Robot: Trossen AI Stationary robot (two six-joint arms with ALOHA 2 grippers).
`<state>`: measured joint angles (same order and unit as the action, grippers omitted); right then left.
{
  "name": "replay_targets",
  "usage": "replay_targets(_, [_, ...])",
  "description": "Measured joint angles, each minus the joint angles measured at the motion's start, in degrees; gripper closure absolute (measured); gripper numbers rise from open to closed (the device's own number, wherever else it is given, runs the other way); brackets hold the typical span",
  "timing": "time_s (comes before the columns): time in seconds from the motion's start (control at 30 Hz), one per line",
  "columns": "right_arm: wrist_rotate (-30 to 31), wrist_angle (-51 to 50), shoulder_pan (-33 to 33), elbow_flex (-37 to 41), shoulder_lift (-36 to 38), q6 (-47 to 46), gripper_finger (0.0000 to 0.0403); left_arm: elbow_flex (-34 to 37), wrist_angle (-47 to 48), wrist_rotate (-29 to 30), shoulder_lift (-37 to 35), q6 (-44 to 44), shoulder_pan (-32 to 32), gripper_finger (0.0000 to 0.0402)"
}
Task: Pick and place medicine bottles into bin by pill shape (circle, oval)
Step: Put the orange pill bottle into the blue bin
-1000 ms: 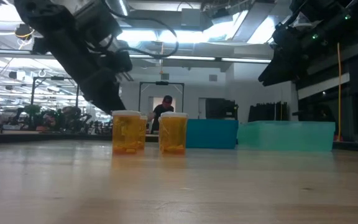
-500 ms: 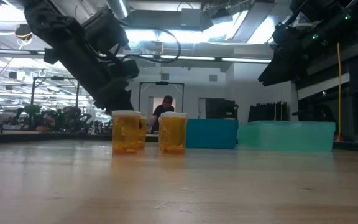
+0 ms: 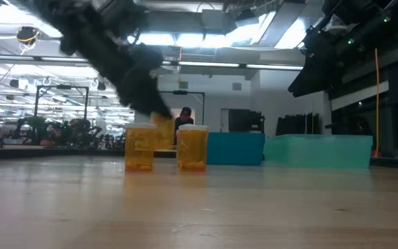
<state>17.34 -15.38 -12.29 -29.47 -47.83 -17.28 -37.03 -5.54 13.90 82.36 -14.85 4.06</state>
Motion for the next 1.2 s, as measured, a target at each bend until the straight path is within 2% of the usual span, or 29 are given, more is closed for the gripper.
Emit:
replay_targets(0.2, [0.00,0.02,-0.02,0.00,0.00,0.02,0.0220,-14.44,10.00,4.71,-0.65,4.08,1.61,0.0218])
replay_targets(0.4, [0.00,0.02,0.00,0.00,0.00,0.00,0.0220,-27.02,13.23,3.65,3.75,10.64,8.64,0.0218])
replay_targets(0.57, [0.00,0.09,0.00,0.00,0.00,0.01,0.0220,-30.80,13.98,-4.56,12.37,9.42,15.80,0.0218])
replay_targets(0.73, [0.02,0.04,0.00,0.00,0.00,1.28,0.0220,-36.38,12.57,-5.25,22.47,10.31,20.15,0.0218])
replay_targets(0.9, [0.04,0.09,0.00,0.00,0.00,1.29,0.0220,-43.27,12.78,-9.03,29.97,12.02,22.91,0.0218])
replay_targets(1.03, [0.04,0.05,0.00,0.00,0.00,1.29,0.0220,-47.20,13.44,-10.36,33.73,12.47,24.89,0.0218])
replay_targets(1.2, [-0.02,-0.20,0.00,0.00,0.00,1.28,0.0220,-48.16,15.16,-10.41,35.76,12.37,25.85,0.0218])
